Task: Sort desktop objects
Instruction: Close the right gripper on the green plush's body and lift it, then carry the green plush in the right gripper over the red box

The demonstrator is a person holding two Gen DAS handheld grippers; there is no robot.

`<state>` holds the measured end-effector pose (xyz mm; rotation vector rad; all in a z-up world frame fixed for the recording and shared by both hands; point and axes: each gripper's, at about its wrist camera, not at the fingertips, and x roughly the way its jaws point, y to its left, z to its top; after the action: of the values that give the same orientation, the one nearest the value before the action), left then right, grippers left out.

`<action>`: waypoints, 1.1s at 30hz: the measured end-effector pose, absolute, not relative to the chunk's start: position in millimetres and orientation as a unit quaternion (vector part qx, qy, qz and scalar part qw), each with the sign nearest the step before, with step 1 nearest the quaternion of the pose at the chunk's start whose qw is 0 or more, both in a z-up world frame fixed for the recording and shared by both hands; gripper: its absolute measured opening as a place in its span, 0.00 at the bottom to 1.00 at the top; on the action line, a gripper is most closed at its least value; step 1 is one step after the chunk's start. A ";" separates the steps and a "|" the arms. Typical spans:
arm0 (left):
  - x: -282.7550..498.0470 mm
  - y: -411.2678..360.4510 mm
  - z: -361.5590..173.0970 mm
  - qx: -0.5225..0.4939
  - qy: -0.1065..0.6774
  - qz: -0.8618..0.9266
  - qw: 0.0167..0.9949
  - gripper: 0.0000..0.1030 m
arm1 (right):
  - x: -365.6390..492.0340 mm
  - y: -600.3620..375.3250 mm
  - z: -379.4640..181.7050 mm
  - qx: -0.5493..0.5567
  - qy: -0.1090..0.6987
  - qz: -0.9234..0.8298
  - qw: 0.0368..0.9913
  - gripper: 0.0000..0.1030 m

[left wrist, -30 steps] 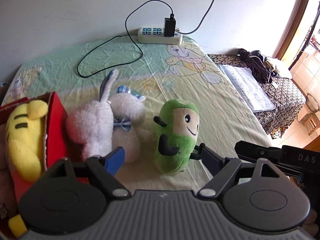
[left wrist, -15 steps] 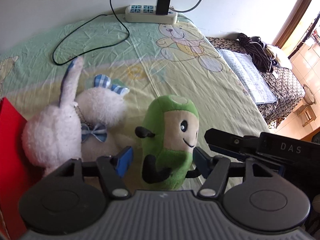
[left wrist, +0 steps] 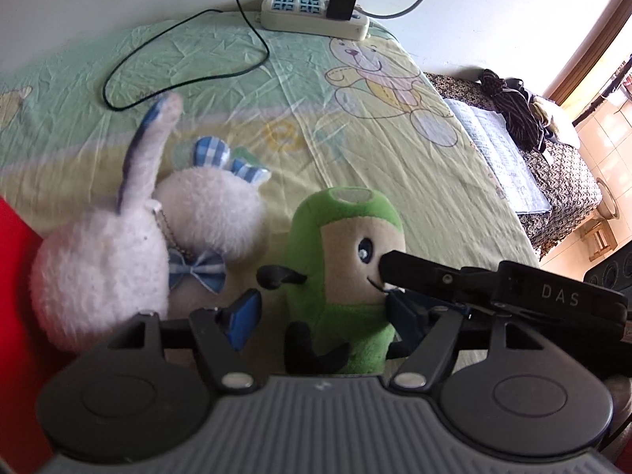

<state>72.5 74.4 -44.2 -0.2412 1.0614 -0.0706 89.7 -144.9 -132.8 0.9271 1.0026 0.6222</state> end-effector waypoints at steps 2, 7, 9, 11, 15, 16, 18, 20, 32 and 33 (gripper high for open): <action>72.9 74.5 -44.5 -0.113 0.504 -0.032 0.856 0.72 | 91.8 -141.9 -135.5 0.427 0.457 0.287 0.725 0.52; 74.5 70.0 -47.5 -0.113 0.510 -0.043 0.852 0.67 | 94.3 -137.8 -136.2 0.429 0.461 0.300 0.717 0.50; 74.4 66.1 -50.2 -0.114 0.516 -0.048 0.848 0.65 | 94.0 -138.7 -135.4 0.430 0.464 0.304 0.712 0.49; 72.3 59.0 -49.2 -0.095 0.513 -0.047 0.852 0.65 | 92.5 -141.5 -134.5 0.432 0.467 0.303 0.709 0.48; 67.1 55.3 -46.7 -0.089 0.516 -0.054 0.851 0.65 | 86.8 -147.1 -131.9 0.436 0.477 0.300 0.702 0.48; 65.0 55.8 -46.4 -0.093 0.517 -0.056 0.849 0.65 | 84.9 -148.1 -130.9 0.435 0.480 0.300 0.701 0.48; 59.9 55.7 -45.7 -0.100 0.518 -0.059 0.848 0.64 | 81.0 -149.4 -127.2 0.430 0.484 0.300 0.701 0.48; 54.2 54.3 -43.9 -0.101 0.517 -0.062 0.848 0.64 | 75.3 -151.1 -123.0 0.424 0.487 0.300 0.702 0.48; 0.5 44.1 -27.2 -0.101 0.506 -0.068 0.854 0.64 | 28.7 -154.4 -93.7 0.379 0.491 0.317 0.718 0.48; -4.7 43.7 -26.5 -0.100 0.506 -0.068 0.854 0.64 | 24.4 -154.4 -92.6 0.377 0.491 0.318 0.718 0.48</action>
<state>-4.7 43.7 -26.5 -0.2113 1.0635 -0.1440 24.4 -154.4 -92.6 0.8339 1.0866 0.7028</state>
